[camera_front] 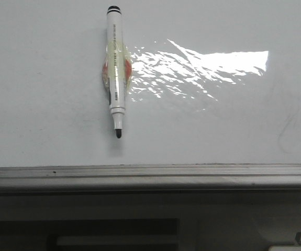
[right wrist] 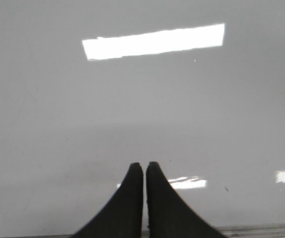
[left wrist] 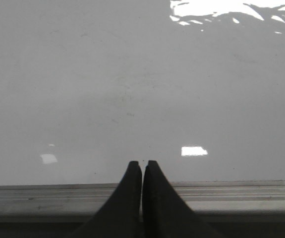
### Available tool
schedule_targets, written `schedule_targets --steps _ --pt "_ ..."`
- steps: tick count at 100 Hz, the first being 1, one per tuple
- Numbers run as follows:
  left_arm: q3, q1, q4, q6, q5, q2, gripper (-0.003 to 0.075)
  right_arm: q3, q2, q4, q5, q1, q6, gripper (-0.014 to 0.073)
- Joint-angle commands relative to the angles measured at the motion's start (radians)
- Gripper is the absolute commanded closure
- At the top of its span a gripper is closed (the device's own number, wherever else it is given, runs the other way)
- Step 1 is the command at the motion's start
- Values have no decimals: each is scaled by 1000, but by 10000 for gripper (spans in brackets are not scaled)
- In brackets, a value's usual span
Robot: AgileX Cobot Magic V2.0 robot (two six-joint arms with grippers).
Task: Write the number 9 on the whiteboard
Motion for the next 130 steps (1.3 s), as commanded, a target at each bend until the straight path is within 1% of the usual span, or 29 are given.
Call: schedule_targets --steps 1,19,33,38,49,60,66,77,90,102,116,130 --pt "20 -3 -3 -4 -112 -27 741 28 -16 -13 -101 -5 -5 626" --pt "20 -3 -15 -4 -303 -27 741 28 -16 -13 -182 -5 -5 626" --pt "20 -3 -15 -4 -384 -27 741 28 -16 -10 -179 -5 -5 623" --pt "20 -3 -15 -4 -414 -27 741 28 -16 -5 -179 -5 16 623" --pt "20 -3 -15 -4 -499 -27 741 28 -16 23 -179 -5 17 623" --pt "15 -3 -17 -25 -584 -27 741 28 -16 23 -179 -5 17 623" --pt "0 -3 -17 -58 -580 -25 741 28 -16 25 -179 -5 17 623" --pt "-62 -3 -17 -109 -502 2 741 28 -16 25 -179 -5 17 623" --pt "-167 -5 -17 -109 -433 70 741 28 -16 27 -179 -5 17 623" --pt "-247 -23 -18 -109 -417 147 741 28 -16 36 -179 -5 17 623" --pt "-281 -78 -18 -109 -423 233 741 28 -16 36 -179 -5 17 623" --pt "-281 -193 -18 -109 -428 321 738 28 -16 37 -179 -5 17 623"
